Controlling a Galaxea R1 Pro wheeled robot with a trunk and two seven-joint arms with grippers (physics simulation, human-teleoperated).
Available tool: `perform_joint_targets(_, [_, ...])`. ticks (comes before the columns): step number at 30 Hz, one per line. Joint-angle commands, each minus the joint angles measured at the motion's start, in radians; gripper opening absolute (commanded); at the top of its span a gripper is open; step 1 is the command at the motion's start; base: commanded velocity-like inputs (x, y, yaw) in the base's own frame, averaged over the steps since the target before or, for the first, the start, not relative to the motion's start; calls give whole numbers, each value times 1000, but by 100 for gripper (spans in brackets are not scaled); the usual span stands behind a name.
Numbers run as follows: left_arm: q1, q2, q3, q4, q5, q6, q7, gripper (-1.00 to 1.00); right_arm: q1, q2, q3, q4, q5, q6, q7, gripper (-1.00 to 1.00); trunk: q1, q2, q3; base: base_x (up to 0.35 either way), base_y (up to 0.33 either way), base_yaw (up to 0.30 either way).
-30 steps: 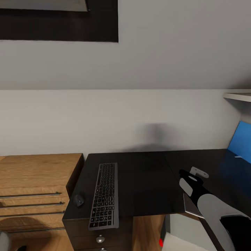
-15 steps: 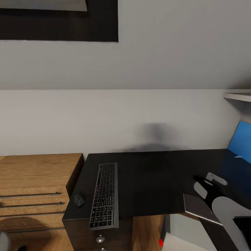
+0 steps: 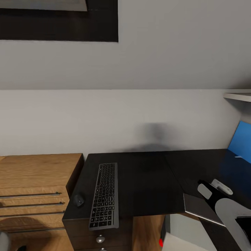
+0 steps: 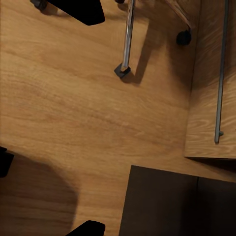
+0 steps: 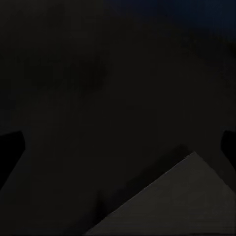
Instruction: In the bedroom, organize the workspace by keeping the computer under the desk, ensuring the monitor is on the desk, placing the keyboard on the desk next to the monitor, placing the mouse on the desk next to the keyboard, moving the folder from the swivel chair onto the desk next to the mouse, stacking the notebook on top of the folder with the pen on top of the notebook, and positioning the swivel chair next to the desk.
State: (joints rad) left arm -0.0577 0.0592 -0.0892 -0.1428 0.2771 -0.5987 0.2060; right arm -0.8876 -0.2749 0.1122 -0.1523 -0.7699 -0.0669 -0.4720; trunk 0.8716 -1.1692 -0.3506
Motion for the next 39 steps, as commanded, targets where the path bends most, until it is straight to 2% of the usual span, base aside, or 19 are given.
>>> perform_joint_targets(1, [-1, 0, -8, 0, 5, -2, 6, 100, -1, 0, 8, -1, -18, -3, -4, 100, 0, -1, -1, 0, 0, 0])
perform_joint_targets(3, [-1, 1, -8, 0, 6, -2, 6, 100, -1, 0, 6, -1, -38, -2, -5, 100, 0, -1, -2, 0, 0, 0])
perform_joint_targets(4, [-1, 2, -6, -1, 7, -3, 8, 100, -1, -1, 6, -2, -67, 10, -5, 100, 0, -1, -2, 0, 0, 0])
perform_joint_targets(10, [-1, -2, -4, -7, 8, -3, 13, 100, -1, -2, 9, -1, -88, 20, -2, 100, 4, -8, -5, 0, 0, 0])
perform_joint_targets(18, [-1, -4, -4, -7, 8, -2, 15, 100, -1, -6, 8, 2, -90, 24, -7, 100, 35, -64, -30, 0, 0, 0])
perform_joint_targets(26, [-1, -5, -4, -8, 8, -2, 15, 100, -1, -15, 7, 5, -91, 26, -60, 100, 65, -120, -55, 0, 0, 0])
perform_joint_targets(39, [-1, -6, -6, -8, 7, -3, 15, 100, -1, -25, 7, 5, -91, 26, -70, 100, 115, -211, -96, 0, 0, 0])
